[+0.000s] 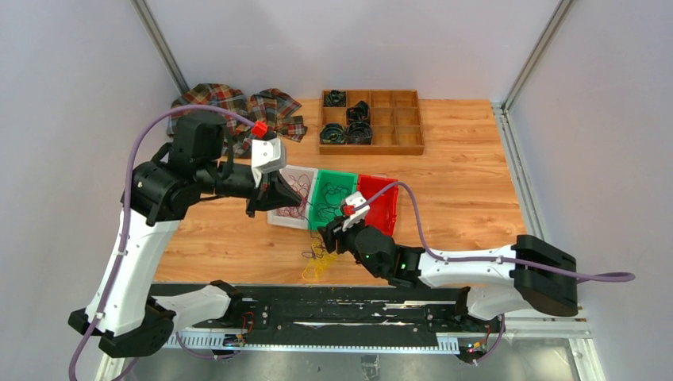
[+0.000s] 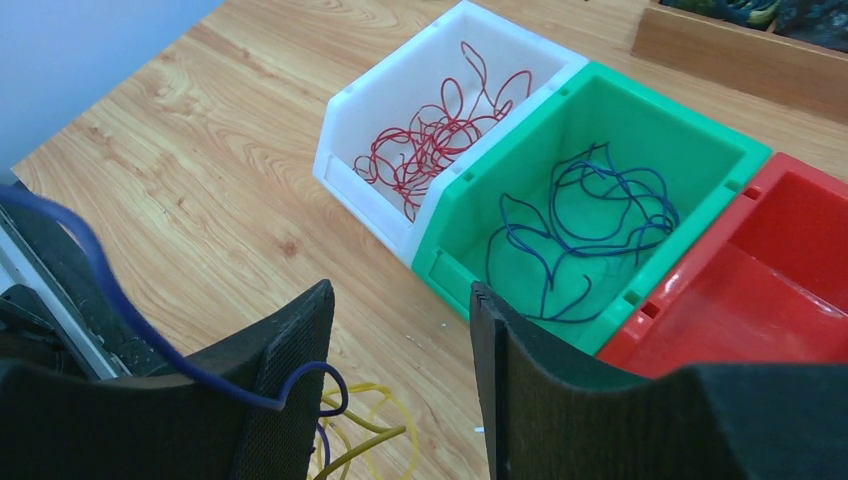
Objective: Untangle the cables
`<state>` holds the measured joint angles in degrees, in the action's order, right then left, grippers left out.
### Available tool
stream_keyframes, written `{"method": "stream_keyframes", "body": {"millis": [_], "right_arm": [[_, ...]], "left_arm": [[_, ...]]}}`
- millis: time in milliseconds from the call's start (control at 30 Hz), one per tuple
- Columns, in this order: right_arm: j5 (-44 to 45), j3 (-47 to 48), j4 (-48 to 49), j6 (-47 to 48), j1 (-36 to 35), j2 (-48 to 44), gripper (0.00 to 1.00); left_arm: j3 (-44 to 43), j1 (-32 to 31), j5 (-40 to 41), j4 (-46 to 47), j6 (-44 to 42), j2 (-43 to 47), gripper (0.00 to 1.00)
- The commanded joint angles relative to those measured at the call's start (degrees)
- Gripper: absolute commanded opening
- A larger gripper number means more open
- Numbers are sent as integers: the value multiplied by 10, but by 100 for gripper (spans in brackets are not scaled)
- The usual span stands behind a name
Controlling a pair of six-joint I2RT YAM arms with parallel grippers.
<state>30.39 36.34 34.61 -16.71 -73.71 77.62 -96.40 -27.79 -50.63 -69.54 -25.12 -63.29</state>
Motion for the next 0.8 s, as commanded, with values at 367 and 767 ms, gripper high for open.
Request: {"method": "stream_keyframes", "body": {"millis": [367, 767], "right_arm": [[-2, -30, -36, -36, -3, 8, 53], [-10, -36, -66, -66, -4, 30, 52]], "left_arm": [[-286, -3, 50, 8, -28, -78, 0], [-371, -3, 168, 130, -35, -80, 1]]}}
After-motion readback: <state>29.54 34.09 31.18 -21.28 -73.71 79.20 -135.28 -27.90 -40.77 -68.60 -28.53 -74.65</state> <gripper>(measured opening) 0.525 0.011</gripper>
